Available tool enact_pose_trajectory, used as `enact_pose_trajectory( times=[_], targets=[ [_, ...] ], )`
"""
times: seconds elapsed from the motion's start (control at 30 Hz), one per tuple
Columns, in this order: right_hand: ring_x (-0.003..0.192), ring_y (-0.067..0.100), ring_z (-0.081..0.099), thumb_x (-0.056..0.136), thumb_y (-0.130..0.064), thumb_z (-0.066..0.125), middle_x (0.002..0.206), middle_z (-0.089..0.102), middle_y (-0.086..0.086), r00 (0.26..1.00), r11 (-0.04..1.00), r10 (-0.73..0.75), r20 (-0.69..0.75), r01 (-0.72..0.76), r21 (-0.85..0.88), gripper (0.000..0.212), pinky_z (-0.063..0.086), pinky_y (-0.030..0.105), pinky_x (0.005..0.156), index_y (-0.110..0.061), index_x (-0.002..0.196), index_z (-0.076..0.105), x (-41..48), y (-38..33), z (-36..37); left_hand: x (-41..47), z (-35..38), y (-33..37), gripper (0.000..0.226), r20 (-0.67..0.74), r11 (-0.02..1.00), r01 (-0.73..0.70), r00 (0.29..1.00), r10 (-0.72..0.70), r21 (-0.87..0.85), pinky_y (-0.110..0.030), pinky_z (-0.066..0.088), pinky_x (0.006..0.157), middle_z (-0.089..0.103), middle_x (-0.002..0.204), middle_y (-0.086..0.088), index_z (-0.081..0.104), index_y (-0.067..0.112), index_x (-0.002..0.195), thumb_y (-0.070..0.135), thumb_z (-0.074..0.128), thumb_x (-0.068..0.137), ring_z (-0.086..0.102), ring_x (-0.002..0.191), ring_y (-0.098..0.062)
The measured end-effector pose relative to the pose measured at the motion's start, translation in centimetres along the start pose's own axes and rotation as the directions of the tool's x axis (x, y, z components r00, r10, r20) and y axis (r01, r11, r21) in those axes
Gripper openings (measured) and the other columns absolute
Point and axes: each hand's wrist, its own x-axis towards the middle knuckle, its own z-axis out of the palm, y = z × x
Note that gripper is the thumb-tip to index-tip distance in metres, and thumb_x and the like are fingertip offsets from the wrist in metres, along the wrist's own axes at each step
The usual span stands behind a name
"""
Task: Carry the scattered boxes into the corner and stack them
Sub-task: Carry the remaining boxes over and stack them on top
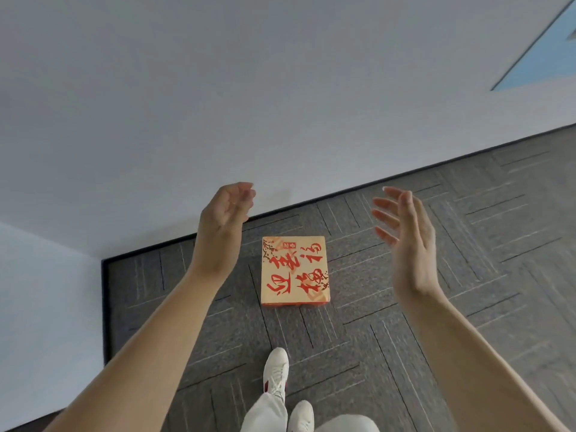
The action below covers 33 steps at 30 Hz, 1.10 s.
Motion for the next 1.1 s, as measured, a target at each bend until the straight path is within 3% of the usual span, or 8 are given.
enact_pose_trajectory(
  times=[0.3, 0.4, 0.5, 0.6, 0.7, 0.8, 0.87, 1.1],
  targets=[
    [0.124, -0.008, 0.059, 0.100, -0.070, 0.037, 0.131, 0.066, -0.026, 0.970, 0.973, 0.205, 0.132, -0.187, -0.136, 0.060, 0.049, 0.033, 0.110, -0.031, 0.141, 0.058, 9.7, 20.9, 4.9, 3.6, 7.1, -21.1, 0.053, -0.042, 0.929, 0.369, 0.929, -0.367, 0.030, -0.046, 0.039, 0.122, 0.061, 0.142, 0.024, 0.061, 0.040, 0.141, 0.063, 0.038, 0.100, 0.054, 0.136, -0.003],
    [0.097, -0.026, 0.060, 0.112, -0.045, 0.036, 0.096, 0.066, -0.047, 0.938, 0.956, 0.277, 0.210, -0.246, -0.161, 0.041, 0.047, 0.000, 0.077, -0.025, 0.142, 0.054, 12.4, 30.0, 6.8, 4.8, 10.1, -30.2, 0.054, -0.065, 0.906, 0.421, 0.906, -0.418, 0.033, -0.042, 0.039, 0.122, 0.059, 0.143, 0.024, 0.058, 0.037, 0.145, 0.061, 0.036, 0.102, 0.053, 0.135, 0.001],
    [0.089, -0.031, 0.057, 0.112, -0.040, 0.037, 0.098, 0.066, -0.038, 0.916, 0.941, 0.314, 0.250, -0.265, -0.211, 0.041, 0.042, -0.005, 0.068, -0.024, 0.147, 0.052, 14.5, 39.8, 8.9, 5.8, 12.9, -39.7, 0.044, -0.099, 0.872, 0.489, 0.869, -0.485, 0.013, -0.045, 0.037, 0.123, 0.055, 0.148, 0.022, 0.053, 0.037, 0.149, 0.052, 0.040, 0.111, 0.050, 0.138, -0.001],
    [0.106, -0.015, 0.064, 0.106, -0.062, 0.041, 0.125, 0.066, -0.020, 0.888, 0.907, 0.377, 0.262, -0.297, -0.300, 0.052, 0.054, 0.009, 0.083, -0.035, 0.150, 0.047, 15.9, 49.3, 10.5, 6.3, 15.4, -48.5, 0.046, -0.145, 0.851, 0.523, 0.846, -0.513, 0.044, -0.038, 0.039, 0.121, 0.047, 0.158, 0.019, 0.046, 0.038, 0.155, 0.051, 0.040, 0.111, 0.046, 0.141, 0.000],
    [0.129, 0.016, 0.063, 0.089, -0.084, 0.043, 0.147, 0.058, -0.008, 0.837, 0.845, 0.498, 0.228, -0.408, -0.345, 0.070, 0.056, 0.052, 0.103, -0.046, 0.147, 0.038, 16.3, 56.6, 11.6, 5.9, 17.5, -54.8, 0.049, -0.167, 0.805, 0.592, 0.798, -0.578, 0.043, -0.009, 0.045, 0.090, 0.046, 0.149, 0.022, 0.039, 0.032, 0.160, 0.045, 0.040, 0.112, 0.051, 0.122, 0.009],
    [0.138, 0.024, 0.056, 0.090, -0.079, 0.045, 0.157, 0.049, -0.002, 0.755, 0.729, 0.643, 0.130, -0.550, -0.408, 0.087, 0.048, 0.057, 0.112, -0.036, 0.162, 0.019, 16.1, 60.7, 11.9, 4.5, 18.8, -58.6, 0.043, -0.180, 0.751, 0.651, 0.756, -0.629, 0.110, -0.034, 0.055, 0.093, 0.064, 0.132, 0.017, 0.051, 0.031, 0.148, 0.049, 0.043, 0.109, 0.066, 0.115, -0.009],
    [0.129, 0.027, 0.061, 0.101, -0.065, 0.047, 0.148, 0.057, -0.001, 0.693, 0.666, 0.714, 0.100, -0.629, -0.401, 0.073, 0.048, 0.057, 0.111, -0.029, 0.160, 0.025, 15.6, 61.4, 11.9, 3.6, 19.3, -59.3, 0.034, -0.176, 0.720, 0.678, 0.734, -0.656, 0.148, -0.044, 0.058, 0.091, 0.074, 0.115, 0.008, 0.060, 0.027, 0.133, 0.047, 0.045, 0.109, 0.073, 0.105, -0.018],
    [0.107, 0.022, 0.072, 0.102, -0.061, 0.050, 0.122, 0.070, -0.006, 0.701, 0.690, 0.706, 0.102, -0.649, -0.320, 0.051, 0.057, 0.054, 0.099, -0.033, 0.145, 0.042, 15.1, 51.8, 9.6, 3.8, 17.5, -49.4, 0.024, -0.175, 0.756, 0.640, 0.767, -0.618, 0.137, -0.038, 0.060, 0.077, 0.078, 0.103, 0.007, 0.064, 0.029, 0.118, 0.043, 0.047, 0.110, 0.076, 0.090, -0.014]
  ],
)
